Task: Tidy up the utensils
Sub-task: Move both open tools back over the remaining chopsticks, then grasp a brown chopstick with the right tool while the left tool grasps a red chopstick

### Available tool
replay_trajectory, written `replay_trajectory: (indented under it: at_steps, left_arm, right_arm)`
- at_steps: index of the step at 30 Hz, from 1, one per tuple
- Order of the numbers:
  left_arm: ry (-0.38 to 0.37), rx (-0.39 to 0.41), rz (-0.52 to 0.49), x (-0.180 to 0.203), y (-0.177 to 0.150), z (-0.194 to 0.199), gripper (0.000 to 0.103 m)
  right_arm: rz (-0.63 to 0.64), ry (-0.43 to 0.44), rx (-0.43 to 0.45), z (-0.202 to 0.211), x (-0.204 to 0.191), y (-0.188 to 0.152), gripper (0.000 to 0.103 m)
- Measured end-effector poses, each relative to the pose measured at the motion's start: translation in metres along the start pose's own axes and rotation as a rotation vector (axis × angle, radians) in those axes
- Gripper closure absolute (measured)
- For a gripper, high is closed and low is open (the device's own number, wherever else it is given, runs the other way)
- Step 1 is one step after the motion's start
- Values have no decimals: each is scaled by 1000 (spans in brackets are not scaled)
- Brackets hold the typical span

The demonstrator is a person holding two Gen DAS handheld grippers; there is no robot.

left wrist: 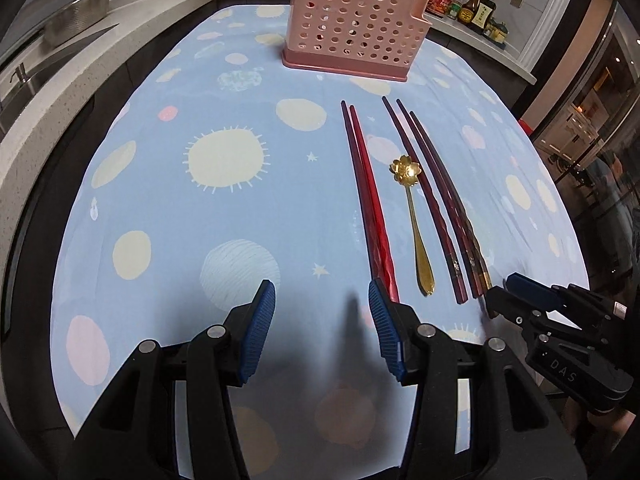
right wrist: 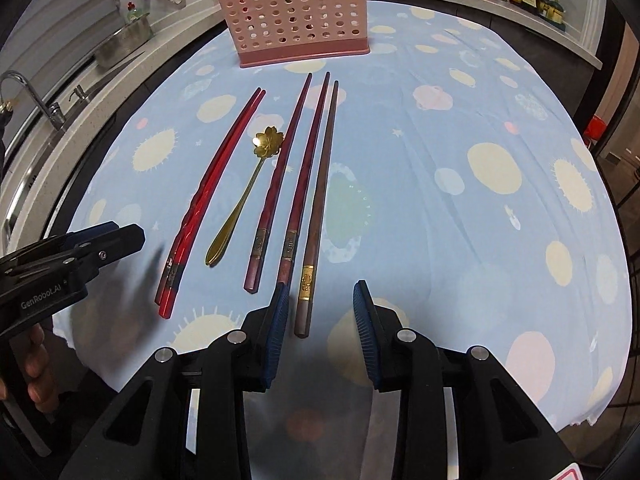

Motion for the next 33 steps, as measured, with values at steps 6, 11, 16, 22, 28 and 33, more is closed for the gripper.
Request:
replay_trajectory:
  at_steps: [6,11,16,22,28,33]
  left_arm:
    - [-11,-12,-11,4,-3,-1,57]
    - [-21,-18,-37,11,-6,-1,57]
    - [-46,-40,-61,18,-10,-7,57]
    - [-39,-63,-78,19,-15,-15,58]
    - [-7,-55,-70,13,-14,-14,57]
    - [3,-51,-73,13,-14,-13,58]
  right_arm:
    - [3,-9,0,-4,2,0,81]
    - [-21,-22,10,-6,9,3,91]
    - [-13,-25,11,-7,8,4,92]
    - [-15,-24,12,-7,8,4,92]
    - [-16,-23,12,-8,8,4,92]
    - [-14,-24,12,-8,8,4,92]
Point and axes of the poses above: each gripper's, at about its wrist camera, not at the fingertips, and z roughly against the way its jaws point, x to its right, y to its top, the point moved 5 cm from there along -z, roughly the way its jaws point, and after that the axes turned 4 degrees about x, right-handed, at the moved point
